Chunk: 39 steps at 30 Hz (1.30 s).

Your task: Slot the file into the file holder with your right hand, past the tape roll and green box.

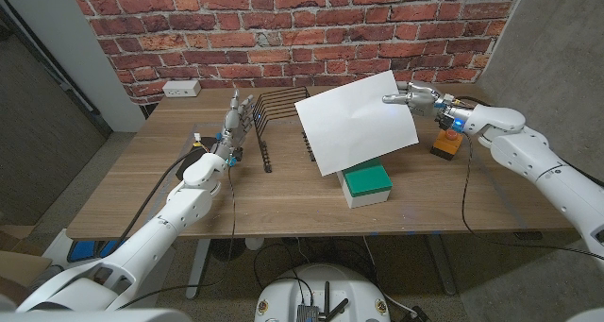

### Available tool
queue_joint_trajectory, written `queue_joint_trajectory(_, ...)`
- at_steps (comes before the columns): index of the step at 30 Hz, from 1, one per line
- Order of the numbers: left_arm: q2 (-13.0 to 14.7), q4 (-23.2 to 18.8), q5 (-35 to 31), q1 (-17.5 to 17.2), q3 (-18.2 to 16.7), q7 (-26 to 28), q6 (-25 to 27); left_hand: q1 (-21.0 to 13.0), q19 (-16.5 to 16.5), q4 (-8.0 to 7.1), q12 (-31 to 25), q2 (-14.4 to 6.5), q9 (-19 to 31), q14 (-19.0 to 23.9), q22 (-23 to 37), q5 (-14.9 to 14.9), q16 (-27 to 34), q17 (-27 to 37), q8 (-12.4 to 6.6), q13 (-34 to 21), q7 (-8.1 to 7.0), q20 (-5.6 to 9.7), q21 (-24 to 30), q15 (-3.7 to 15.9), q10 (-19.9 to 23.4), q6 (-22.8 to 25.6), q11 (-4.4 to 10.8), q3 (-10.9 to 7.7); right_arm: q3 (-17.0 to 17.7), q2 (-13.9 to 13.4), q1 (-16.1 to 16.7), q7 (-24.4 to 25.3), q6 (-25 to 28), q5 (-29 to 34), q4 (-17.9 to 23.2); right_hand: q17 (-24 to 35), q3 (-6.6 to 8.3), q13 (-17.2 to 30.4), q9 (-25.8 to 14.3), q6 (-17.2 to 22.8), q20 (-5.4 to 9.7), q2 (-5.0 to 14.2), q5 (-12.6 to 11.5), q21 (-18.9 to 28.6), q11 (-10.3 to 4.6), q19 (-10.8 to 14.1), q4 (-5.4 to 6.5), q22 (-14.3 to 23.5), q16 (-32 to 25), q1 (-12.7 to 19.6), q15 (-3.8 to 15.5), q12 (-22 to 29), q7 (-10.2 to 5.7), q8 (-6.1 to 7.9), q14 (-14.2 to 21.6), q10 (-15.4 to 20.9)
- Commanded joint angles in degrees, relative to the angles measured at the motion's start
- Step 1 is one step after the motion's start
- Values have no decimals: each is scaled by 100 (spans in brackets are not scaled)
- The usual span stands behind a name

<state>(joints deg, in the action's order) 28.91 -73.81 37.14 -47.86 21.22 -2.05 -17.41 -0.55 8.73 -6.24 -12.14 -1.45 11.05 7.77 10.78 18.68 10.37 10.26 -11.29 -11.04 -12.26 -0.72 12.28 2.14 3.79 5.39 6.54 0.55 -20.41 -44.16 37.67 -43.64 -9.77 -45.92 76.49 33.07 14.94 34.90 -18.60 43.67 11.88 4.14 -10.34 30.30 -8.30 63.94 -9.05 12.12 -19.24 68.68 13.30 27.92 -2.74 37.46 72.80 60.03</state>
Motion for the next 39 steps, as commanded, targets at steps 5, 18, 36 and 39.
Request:
queue_joint_trajectory(5,-4,5,-2,4,2,-3,-4,7,23,-21,-13,-38,25,42,25,56,33,11,-12,-27,-30,-10,8,13,-1,16,42,-16,-21,533,-125,-1,-959,135,-452,32,30,168,14,63,-2,-30,-21,50,-379,-74,25,15,106,4,9,-9,-100,5,-172,368)
queue_joint_trajectory(18,-3,3,-1,3,2,-3,-3,7,24,-21,-14,-38,25,46,25,56,35,11,-13,-27,-30,-7,8,21,0,18,41,-17,-111,868,-420,-155,-1397,202,-821,54,18,194,30,66,0,-39,-32,78,-376,-152,41,5,179,-35,8,-23,-159,-1,-275,391)
queue_joint_trajectory(36,-2,0,-1,4,1,-2,-1,8,23,-21,-14,-37,25,40,25,56,33,11,-12,-27,-30,-10,7,21,2,15,43,-18,-223,1332,-850,-518,-2052,265,-1253,105,5,227,51,87,0,-43,-45,114,-375,-273,43,-4,240,-55,14,-57,-209,1,-378,406)
queue_joint_trajectory(39,-3,0,0,4,1,-3,0,8,23,-21,-11,-37,25,40,25,56,32,11,-12,-27,-30,-10,8,22,-5,15,38,-18,-260,1407,-927,-586,-2123,274,-1333,111,1,228,54,93,-1,-46,-47,122,-374,-288,44,-6,255,-62,11,-65,-220,3,-403,410)
